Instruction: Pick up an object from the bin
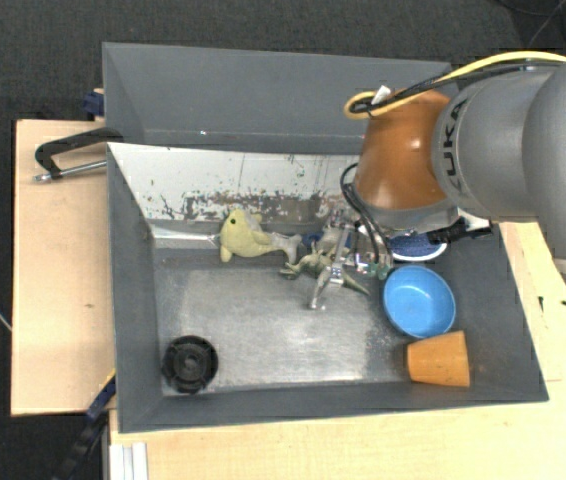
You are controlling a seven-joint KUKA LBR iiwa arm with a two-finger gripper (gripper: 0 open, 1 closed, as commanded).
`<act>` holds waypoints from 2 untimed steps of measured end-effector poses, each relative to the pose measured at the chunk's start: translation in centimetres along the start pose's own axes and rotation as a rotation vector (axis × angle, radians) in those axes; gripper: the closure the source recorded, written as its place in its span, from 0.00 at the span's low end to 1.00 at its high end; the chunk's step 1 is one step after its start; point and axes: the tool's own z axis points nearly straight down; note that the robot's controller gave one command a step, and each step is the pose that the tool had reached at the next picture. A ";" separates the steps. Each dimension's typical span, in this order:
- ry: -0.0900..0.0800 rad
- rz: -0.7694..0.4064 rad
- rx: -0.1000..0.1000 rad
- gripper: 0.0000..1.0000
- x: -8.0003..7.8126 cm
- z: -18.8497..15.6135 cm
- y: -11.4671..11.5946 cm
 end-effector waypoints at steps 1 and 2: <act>-0.002 -0.002 0.002 0.00 0.2 0.0 0.1; -0.004 -0.004 0.002 0.00 0.4 -0.1 0.2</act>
Offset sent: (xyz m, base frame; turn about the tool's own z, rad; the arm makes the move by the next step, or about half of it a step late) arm 0.0000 0.0000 0.0000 0.0000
